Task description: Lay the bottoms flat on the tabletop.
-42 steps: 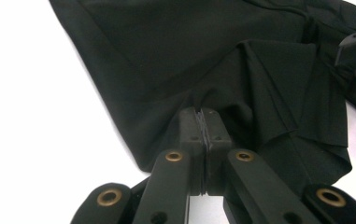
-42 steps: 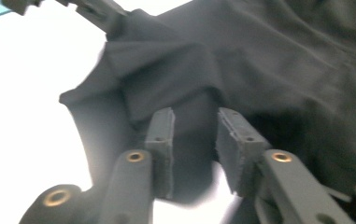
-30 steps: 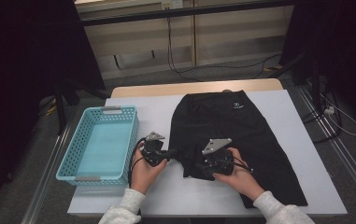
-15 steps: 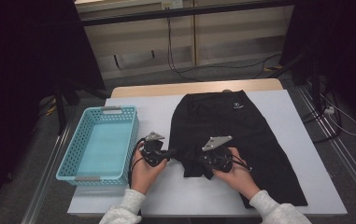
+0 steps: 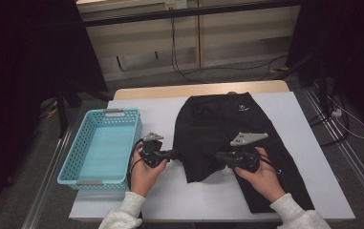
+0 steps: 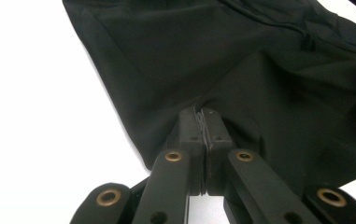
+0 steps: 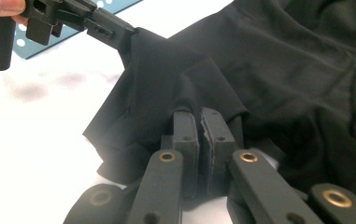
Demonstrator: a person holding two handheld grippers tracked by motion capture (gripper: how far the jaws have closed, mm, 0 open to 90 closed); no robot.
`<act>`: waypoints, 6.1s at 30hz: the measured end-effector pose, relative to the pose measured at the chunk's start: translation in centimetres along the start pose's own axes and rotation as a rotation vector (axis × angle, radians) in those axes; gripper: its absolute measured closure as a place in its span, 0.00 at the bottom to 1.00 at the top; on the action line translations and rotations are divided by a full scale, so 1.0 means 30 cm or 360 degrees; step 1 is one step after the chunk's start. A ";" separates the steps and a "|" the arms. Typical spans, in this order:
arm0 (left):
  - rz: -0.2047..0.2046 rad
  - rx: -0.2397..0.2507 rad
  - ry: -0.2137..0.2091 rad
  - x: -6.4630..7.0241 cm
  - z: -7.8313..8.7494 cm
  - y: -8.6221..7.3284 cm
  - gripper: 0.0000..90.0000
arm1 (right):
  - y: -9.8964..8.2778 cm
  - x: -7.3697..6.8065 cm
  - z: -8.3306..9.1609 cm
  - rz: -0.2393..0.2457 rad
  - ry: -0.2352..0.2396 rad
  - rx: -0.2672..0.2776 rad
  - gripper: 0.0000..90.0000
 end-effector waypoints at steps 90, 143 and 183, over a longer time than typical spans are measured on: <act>-0.0043 -0.0235 -0.0188 0.090 0.104 -0.112 0.99 | -0.080 -0.071 -0.011 0.0044 -0.0049 -0.0151 0.67; 0.0052 -0.0071 -0.0044 0.038 -0.012 -0.055 1.00 | -0.096 -0.002 -0.038 0.0103 -0.0168 -0.0226 0.96; 0.0085 -0.0092 0.0003 0.020 0.002 -0.062 0.99 | -0.098 -0.206 -0.132 0.0414 0.0114 -0.0216 0.98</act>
Point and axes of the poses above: each handheld gripper's, and its own axes: z roughly backward along the jaws, y roughly out of its top, x roughly to its right, the point moved 1 cm from there along -z, roughly forward along the jaws, and after that the axes turned 4 degrees about -x, right-handed, at the moved point
